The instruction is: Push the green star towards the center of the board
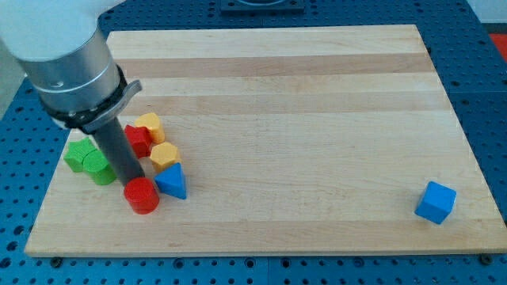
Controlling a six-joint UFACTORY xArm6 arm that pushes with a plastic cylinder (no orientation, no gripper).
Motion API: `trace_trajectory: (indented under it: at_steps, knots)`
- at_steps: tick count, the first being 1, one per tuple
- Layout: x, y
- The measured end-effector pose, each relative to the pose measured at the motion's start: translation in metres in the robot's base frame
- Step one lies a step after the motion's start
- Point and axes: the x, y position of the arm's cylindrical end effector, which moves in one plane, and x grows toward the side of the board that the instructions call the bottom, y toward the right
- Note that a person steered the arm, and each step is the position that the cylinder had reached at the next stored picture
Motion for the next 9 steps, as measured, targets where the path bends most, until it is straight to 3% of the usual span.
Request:
trace_trajectory:
  at_steps: [2, 4, 5, 6, 7, 8, 9]
  knots:
    - [0.013, -0.022]
    - [0.013, -0.081]
    - [-0.002, -0.101]
    - [-0.053, -0.086]
    - [-0.114, 0.039]
    - [-0.163, 0.115]
    - [-0.163, 0.115]
